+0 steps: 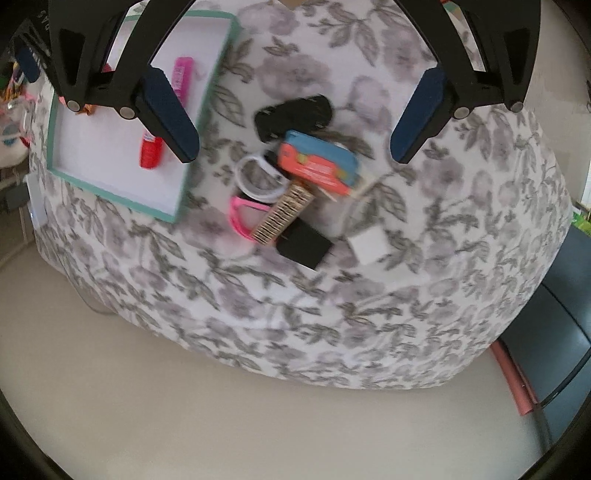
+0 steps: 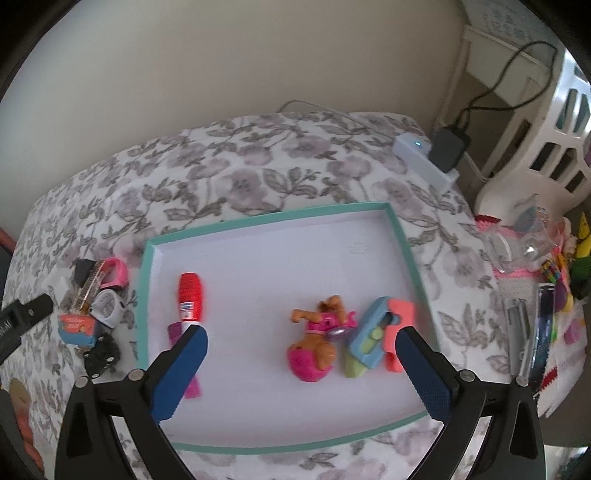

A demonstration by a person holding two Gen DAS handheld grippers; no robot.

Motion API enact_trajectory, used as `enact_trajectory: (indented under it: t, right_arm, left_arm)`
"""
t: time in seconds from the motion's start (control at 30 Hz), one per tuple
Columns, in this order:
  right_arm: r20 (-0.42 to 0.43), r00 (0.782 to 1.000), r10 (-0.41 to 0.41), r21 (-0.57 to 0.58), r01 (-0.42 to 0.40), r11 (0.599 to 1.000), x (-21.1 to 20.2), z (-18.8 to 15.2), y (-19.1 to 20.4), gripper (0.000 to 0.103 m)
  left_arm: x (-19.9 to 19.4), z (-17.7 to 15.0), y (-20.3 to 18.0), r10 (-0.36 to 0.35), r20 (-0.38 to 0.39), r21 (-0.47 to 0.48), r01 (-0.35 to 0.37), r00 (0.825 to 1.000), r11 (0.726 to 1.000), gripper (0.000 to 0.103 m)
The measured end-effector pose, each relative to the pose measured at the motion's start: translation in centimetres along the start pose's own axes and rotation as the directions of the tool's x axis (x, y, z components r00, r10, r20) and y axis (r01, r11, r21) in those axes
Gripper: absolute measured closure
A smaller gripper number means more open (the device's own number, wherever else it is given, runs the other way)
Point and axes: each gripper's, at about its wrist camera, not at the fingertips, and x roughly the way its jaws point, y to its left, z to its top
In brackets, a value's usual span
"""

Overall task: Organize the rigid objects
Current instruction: 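Move both tools back over the item pile beside the tray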

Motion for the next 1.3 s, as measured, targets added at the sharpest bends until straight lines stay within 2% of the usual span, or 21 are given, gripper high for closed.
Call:
enact_trajectory:
  t: [0.1,0.27,0.37,0.6,0.7,0.83,1.1,1.3]
  right_arm:
    - [0.018,1.0,0.021,-0.016,-0.021,1.0,-0.1,0.0,1.5,0.0]
    - [0.108,0.986,0.129,-0.034,-0.126,0.991,-1.1,0.3,3.9,0.0]
    - [0.108,0.978,0.177,-0.053,-0.172,0.984,-1.0,0.4,5.4,0.0]
    - [0.035,0.971,0.235,-0.14,-0.229,0.963,0.7,-0.4,9.3,0.0]
    - [0.017,0.961,0.277,-0.182,-0.269,0.946,1.0,-0.6,11.2,0.0]
    - [-0.058,0.944,0.325,-0.209,-0.33,0.921,2.3,-1.1,13.9,0.0]
    - [-0.156,0.942,0.298,-0.299,-0.333,0.894,4.9,-2.7,17.8,0.0]
    - [-0.202,0.935,0.29,-0.382,-0.348,0.856,5.8,-4.0,20.5,0.0]
  left_arm:
    - [-0.3,0.6,2.1,0.007,0.016,-0.03,-0.006,1.0,1.0,0.0]
    - [-0.4,1.3,5.8,0.051,0.03,-0.095,-0.048,0.998,0.994,0.0]
    - [-0.4,1.5,7.1,0.062,0.034,-0.12,-0.058,0.997,0.991,0.0]
    - [0.7,2.0,9.2,0.089,0.014,-0.143,-0.086,0.996,0.986,0.0]
    - [1.6,2.1,9.8,0.106,-0.008,-0.144,-0.106,0.994,0.984,0.0]
    - [3.0,2.1,10.6,0.127,-0.041,-0.138,-0.132,0.991,0.982,0.0]
    - [6.8,1.5,11.3,0.111,-0.147,-0.15,-0.134,0.983,0.98,0.0]
    - [7.8,1.6,11.2,0.106,-0.164,-0.148,-0.131,0.981,0.98,0.0]
